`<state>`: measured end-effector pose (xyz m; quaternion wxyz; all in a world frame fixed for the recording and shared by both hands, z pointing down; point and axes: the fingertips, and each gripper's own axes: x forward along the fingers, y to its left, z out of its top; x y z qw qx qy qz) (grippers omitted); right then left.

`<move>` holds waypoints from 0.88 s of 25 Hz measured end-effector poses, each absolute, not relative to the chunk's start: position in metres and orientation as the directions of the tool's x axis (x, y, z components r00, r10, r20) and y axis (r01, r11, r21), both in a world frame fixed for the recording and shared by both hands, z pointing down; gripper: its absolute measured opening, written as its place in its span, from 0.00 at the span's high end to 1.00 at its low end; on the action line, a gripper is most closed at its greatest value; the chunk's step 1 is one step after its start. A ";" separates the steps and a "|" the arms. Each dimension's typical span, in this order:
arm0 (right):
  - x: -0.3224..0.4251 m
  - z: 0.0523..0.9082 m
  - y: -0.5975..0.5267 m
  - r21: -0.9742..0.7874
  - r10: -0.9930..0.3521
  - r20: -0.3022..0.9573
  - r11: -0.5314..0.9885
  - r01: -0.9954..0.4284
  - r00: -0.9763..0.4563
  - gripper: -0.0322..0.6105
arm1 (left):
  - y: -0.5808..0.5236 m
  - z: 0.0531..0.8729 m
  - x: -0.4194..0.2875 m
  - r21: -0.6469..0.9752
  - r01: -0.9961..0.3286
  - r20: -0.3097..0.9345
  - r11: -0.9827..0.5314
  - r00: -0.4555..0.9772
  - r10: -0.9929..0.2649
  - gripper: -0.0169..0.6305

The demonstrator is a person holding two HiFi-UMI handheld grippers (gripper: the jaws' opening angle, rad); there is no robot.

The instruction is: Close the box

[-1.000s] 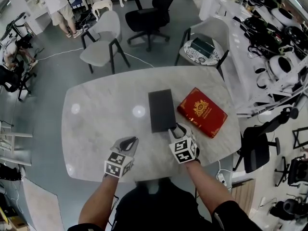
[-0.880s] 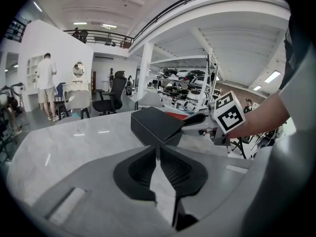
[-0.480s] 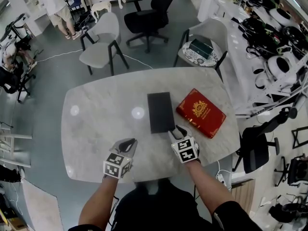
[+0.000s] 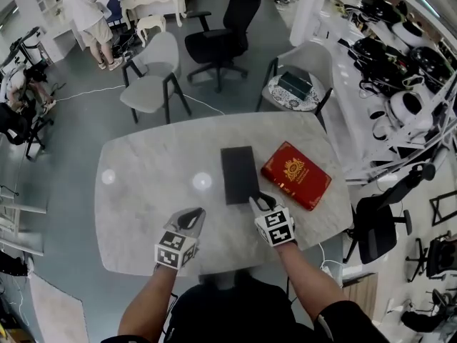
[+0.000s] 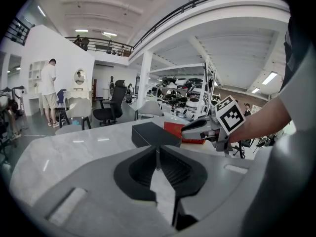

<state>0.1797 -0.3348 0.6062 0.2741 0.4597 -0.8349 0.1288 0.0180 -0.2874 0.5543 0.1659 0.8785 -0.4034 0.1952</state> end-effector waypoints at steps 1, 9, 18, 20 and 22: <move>0.174 0.598 -0.330 0.034 -0.700 0.565 0.548 -0.836 -0.436 0.81 | -0.286 0.546 0.015 0.134 -0.771 0.461 -0.623 0.605 -0.649 0.93; 0.130 0.547 -0.281 0.064 -0.725 0.511 0.568 -0.821 -0.462 0.92 | -0.266 0.497 -0.018 0.072 -0.757 0.388 -0.649 0.621 -0.681 0.93; 0.098 0.492 -0.212 0.044 -0.789 0.439 0.497 -0.867 -0.430 0.95 | -0.222 0.469 -0.037 0.125 -0.697 0.314 -0.706 0.703 -0.638 0.94; 0.094 0.490 -0.193 0.020 -0.790 0.436 0.487 -0.873 -0.430 0.95 | -0.215 0.471 -0.036 0.138 -0.678 0.307 -0.722 0.722 -0.620 0.95; 0.093 0.484 -0.177 -0.001 -0.793 0.435 0.473 -0.881 -0.426 0.95 | -0.213 0.471 -0.037 0.146 -0.665 0.302 -0.732 0.735 -0.608 0.95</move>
